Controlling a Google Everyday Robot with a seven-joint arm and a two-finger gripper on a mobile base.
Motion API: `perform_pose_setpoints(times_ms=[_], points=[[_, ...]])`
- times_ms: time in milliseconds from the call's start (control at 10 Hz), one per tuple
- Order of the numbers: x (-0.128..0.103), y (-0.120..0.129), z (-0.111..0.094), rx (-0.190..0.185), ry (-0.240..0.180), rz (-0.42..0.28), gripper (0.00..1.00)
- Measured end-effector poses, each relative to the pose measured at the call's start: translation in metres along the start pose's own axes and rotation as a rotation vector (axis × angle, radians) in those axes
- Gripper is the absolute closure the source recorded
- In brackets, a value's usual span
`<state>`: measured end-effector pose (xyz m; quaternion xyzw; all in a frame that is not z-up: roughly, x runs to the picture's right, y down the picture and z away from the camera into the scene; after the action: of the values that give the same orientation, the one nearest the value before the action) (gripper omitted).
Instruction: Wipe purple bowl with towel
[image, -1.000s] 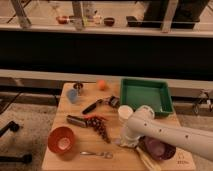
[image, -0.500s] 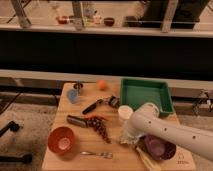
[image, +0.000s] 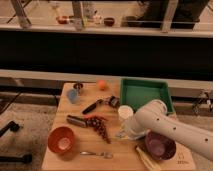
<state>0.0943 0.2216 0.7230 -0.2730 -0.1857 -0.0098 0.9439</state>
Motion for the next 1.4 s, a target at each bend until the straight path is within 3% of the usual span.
perform_pose_setpoints(times_ms=[500,1100,1400], points=[[0.001,-0.007,-0.027,0.046,-0.049,0.009,1.0],[0.001,-0.008,-0.039,0.034,-0.113,0.008,1.0],[0.003,-0.009,-0.043,0.01,-0.144,0.017,1.0]])
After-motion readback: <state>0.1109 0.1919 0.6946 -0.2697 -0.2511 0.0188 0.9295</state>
